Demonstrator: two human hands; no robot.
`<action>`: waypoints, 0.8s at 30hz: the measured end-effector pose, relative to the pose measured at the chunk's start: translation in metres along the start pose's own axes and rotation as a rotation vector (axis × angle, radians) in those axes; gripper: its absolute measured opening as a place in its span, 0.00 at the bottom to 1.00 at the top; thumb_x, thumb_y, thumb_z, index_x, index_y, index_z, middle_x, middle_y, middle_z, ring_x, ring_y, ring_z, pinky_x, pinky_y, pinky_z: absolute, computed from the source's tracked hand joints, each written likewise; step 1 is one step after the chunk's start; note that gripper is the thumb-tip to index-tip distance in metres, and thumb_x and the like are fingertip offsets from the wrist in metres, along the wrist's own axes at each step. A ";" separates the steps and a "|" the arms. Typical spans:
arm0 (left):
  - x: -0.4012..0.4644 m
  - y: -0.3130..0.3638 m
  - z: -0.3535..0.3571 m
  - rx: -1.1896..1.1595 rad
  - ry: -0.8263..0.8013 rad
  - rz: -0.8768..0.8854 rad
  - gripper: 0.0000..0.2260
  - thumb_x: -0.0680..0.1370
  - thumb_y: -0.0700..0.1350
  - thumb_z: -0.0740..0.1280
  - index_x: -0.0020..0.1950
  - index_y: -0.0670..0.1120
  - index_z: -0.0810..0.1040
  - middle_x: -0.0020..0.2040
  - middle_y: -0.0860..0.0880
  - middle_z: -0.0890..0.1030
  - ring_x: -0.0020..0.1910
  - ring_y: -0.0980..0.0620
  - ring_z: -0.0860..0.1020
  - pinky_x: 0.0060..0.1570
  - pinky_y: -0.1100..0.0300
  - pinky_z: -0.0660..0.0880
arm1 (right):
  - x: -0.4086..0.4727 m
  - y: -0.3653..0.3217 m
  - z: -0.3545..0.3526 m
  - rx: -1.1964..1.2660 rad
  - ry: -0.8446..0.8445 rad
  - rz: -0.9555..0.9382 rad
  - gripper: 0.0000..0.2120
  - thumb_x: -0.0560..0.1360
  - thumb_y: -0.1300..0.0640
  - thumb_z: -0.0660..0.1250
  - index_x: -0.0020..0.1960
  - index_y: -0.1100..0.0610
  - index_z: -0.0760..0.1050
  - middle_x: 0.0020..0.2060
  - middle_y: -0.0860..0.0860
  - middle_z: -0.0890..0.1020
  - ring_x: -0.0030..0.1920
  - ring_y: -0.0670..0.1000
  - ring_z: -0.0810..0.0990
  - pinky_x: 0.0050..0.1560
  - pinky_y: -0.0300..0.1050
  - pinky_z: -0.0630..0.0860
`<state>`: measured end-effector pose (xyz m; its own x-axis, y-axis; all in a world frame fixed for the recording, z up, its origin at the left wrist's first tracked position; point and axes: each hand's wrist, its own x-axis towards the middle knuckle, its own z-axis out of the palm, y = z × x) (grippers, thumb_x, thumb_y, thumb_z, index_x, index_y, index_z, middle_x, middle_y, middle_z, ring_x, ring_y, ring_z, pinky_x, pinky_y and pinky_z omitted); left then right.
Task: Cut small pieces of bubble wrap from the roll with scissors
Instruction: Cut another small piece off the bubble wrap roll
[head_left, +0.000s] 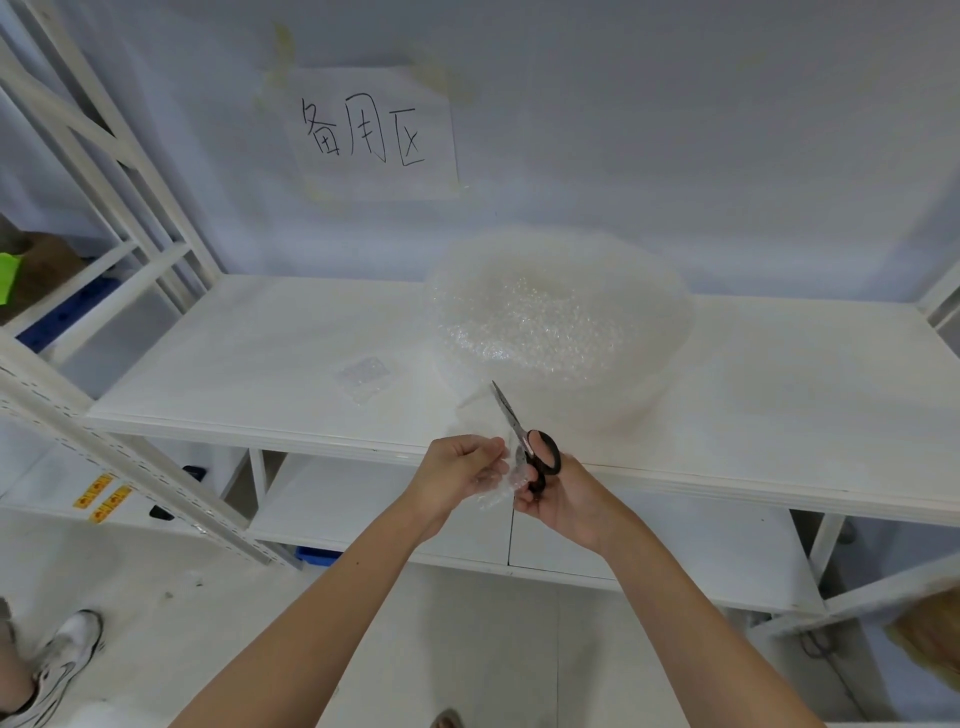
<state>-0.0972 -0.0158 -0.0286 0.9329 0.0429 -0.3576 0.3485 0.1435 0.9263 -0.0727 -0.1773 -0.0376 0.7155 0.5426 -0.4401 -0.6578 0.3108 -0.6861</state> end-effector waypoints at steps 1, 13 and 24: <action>0.000 0.000 0.000 0.020 -0.002 -0.001 0.09 0.79 0.42 0.68 0.47 0.37 0.82 0.37 0.45 0.81 0.36 0.53 0.79 0.39 0.65 0.77 | 0.000 0.000 0.000 0.008 -0.018 -0.001 0.23 0.61 0.42 0.78 0.38 0.56 0.71 0.28 0.50 0.71 0.28 0.49 0.68 0.35 0.42 0.72; -0.003 0.001 -0.002 0.076 -0.001 -0.005 0.11 0.79 0.44 0.68 0.48 0.36 0.82 0.35 0.47 0.81 0.36 0.53 0.78 0.41 0.64 0.78 | 0.000 -0.008 0.002 -0.048 0.039 -0.038 0.17 0.68 0.46 0.71 0.33 0.57 0.69 0.27 0.51 0.70 0.28 0.50 0.67 0.38 0.45 0.70; -0.005 -0.001 -0.002 0.099 -0.025 -0.006 0.11 0.79 0.43 0.67 0.49 0.35 0.82 0.35 0.47 0.80 0.35 0.52 0.77 0.42 0.63 0.78 | -0.002 -0.009 0.000 0.000 -0.032 0.025 0.20 0.66 0.43 0.76 0.38 0.57 0.71 0.29 0.51 0.71 0.30 0.50 0.69 0.34 0.43 0.72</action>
<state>-0.1026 -0.0145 -0.0276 0.9322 0.0179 -0.3614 0.3603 0.0448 0.9317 -0.0682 -0.1811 -0.0301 0.6908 0.5748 -0.4386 -0.6756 0.2971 -0.6748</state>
